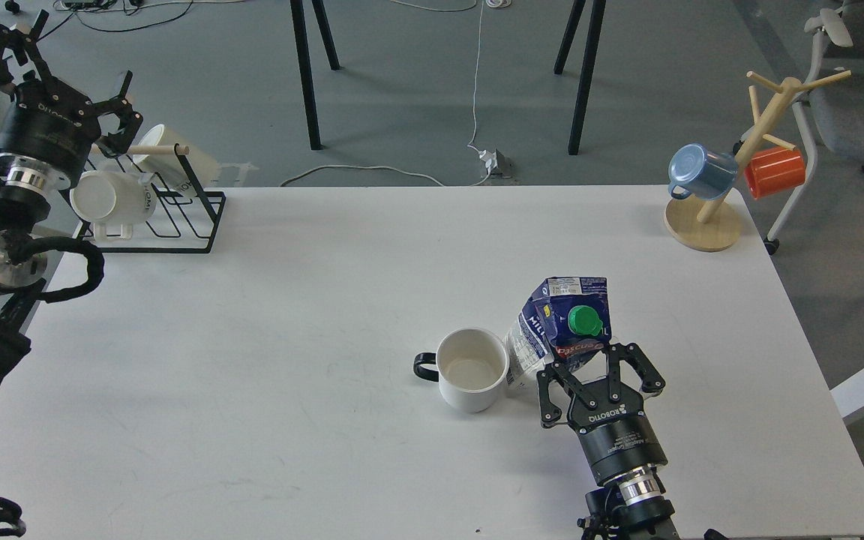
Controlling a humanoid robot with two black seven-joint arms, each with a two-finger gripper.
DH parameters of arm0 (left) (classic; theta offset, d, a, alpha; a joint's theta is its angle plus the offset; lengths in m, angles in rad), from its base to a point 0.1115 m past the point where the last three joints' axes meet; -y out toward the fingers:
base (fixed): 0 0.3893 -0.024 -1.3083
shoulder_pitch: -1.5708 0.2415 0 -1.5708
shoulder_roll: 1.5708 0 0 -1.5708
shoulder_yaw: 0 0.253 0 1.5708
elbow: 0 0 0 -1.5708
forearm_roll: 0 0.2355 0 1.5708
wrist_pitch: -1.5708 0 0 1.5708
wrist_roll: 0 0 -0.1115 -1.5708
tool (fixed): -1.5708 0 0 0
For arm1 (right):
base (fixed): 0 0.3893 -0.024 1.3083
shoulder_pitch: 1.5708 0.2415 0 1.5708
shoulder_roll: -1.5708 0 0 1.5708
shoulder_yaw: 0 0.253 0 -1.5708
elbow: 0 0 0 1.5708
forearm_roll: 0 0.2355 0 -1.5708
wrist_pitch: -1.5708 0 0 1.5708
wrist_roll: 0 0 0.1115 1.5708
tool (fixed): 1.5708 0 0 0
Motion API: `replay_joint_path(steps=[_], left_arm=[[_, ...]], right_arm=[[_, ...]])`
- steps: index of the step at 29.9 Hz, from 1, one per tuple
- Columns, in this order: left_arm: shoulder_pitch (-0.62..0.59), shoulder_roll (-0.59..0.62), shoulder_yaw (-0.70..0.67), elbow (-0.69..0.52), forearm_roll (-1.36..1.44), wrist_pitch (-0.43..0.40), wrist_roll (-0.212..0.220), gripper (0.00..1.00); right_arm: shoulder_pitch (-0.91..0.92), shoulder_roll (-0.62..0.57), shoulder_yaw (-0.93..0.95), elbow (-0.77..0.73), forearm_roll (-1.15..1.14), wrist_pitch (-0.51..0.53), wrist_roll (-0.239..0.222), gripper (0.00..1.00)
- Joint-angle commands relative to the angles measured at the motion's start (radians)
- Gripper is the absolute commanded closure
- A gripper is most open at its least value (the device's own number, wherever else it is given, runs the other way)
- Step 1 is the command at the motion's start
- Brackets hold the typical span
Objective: Place cup and milk with both arms
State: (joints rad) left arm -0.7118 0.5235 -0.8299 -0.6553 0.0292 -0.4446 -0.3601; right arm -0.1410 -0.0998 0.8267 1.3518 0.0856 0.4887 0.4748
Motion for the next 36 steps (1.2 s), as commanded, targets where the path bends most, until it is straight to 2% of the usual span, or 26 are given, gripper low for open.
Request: replay_joint_path(steps=[1,3,10,21,30,36], left_arm=[[-0.003,-0.002,0.0,0.002,0.0,0.0,0.0,0.01],[-0.003,-0.002,0.0,0.002,0.0,0.0,0.001,0.01],[-0.002,-0.011,0.0,0.002,0.0,-0.002,0.0,0.01],[-0.002,-0.013,0.0,0.002,0.0,-0.002,0.0,0.01],[-0.002,-0.011,0.0,0.0,0.0,-0.002,-0.002,0.01],[-0.002,0.004,0.0,0.0,0.0,-0.005,-0.002,0.01]], right_arm=[[0.001,0.009,-0.012,-0.023,-0.001,0.0,-0.001,0.33],[0.008,0.011,-0.02,-0.028,-0.001,0.0,-0.001,0.23],[0.014,0.014,-0.029,-0.028,-0.001,0.0,-0.001,0.08],[0.006,0.005,-0.057,-0.017,-0.015,0.0,-0.001,0.02],[-0.051,-0.026,-0.101,0.053,-0.023,0.0,-0.001,0.02],[-0.138,-0.211,-0.064,0.176,-0.047,0.0,0.004,0.02]])
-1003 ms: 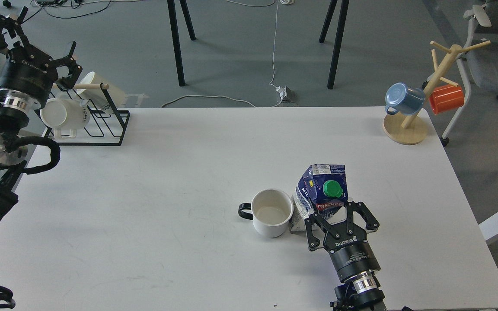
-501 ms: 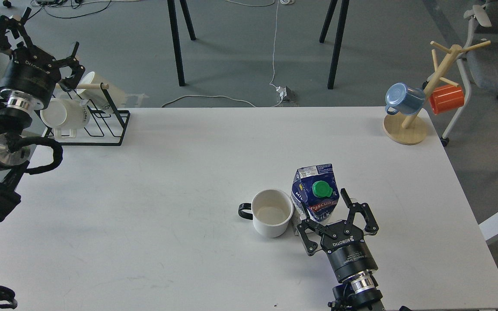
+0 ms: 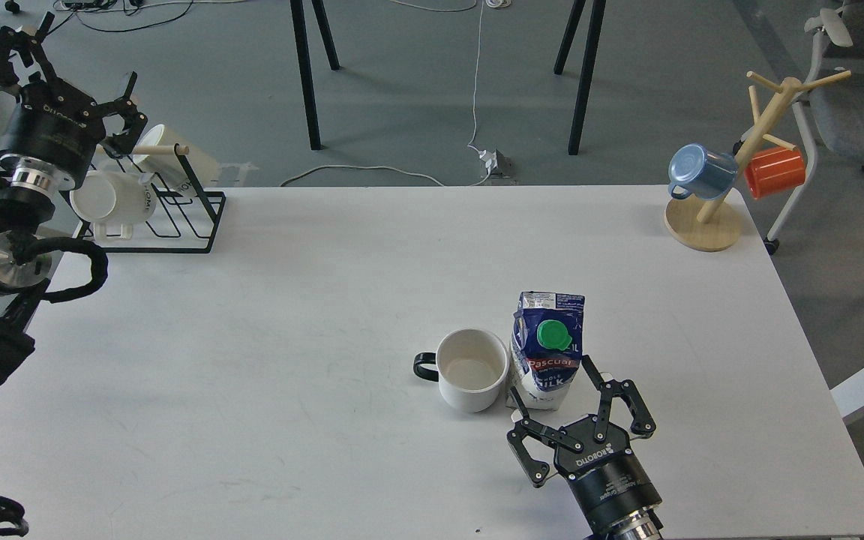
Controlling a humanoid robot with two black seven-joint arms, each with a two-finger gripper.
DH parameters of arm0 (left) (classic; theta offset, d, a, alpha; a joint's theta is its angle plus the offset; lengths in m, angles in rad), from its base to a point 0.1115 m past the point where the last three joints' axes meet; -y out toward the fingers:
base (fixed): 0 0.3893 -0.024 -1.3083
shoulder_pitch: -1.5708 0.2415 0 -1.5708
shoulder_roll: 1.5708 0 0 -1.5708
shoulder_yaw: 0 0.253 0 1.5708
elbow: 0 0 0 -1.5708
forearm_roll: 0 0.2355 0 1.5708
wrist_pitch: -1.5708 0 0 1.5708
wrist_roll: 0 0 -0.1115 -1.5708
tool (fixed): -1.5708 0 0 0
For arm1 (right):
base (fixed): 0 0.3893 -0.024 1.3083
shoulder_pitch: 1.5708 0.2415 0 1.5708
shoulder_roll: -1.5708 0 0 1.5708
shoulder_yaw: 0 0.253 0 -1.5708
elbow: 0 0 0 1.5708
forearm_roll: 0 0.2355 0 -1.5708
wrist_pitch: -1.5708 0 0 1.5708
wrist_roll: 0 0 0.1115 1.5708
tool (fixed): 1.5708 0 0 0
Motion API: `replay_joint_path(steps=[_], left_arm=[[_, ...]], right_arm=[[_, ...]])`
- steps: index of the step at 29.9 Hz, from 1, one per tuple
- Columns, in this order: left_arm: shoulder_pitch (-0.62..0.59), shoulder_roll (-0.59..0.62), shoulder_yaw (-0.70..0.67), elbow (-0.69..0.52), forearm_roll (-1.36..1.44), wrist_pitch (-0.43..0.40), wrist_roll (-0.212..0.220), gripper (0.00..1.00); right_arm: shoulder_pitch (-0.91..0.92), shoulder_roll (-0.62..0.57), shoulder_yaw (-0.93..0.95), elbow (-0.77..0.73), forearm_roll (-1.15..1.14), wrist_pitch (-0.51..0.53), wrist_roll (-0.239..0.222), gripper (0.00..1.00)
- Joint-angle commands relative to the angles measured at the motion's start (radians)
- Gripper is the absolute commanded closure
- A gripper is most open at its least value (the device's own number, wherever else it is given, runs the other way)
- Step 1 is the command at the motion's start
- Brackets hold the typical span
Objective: Place cup and milk with both arms
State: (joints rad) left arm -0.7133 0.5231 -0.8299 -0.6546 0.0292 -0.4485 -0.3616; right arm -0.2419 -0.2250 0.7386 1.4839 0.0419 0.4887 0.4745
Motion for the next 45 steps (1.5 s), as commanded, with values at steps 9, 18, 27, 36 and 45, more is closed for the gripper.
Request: replay_joint_path(steps=[9,18,27,36,45], left_arm=[[-0.002,0.006,-0.006,-0.007,-0.002,0.001,-0.002,0.01],[0.0,0.002,-0.015,-0.013,-0.009,-0.007,0.001,0.01],[0.003,-0.018,-0.014,-0.007,-0.009,-0.007,0.013,0.01],[0.0,-0.054,-0.015,0.0,-0.011,0.002,0.075,0.01],[-0.014,-0.078,-0.015,0.003,-0.012,0.008,0.076,0.01]], right_arm=[[-0.14,-0.321,0.204,0.099,-0.001,0.0,0.004,0.02],[0.013,-0.456,0.505,0.13,-0.007,0.0,0.004,0.02],[0.439,-0.366,0.507,-0.141,0.01,0.0,-0.031,0.02],[0.777,-0.249,0.435,-0.477,0.133,0.0,-0.252,0.02],[0.987,-0.111,0.295,-0.748,0.128,0.0,-0.247,0.02]])
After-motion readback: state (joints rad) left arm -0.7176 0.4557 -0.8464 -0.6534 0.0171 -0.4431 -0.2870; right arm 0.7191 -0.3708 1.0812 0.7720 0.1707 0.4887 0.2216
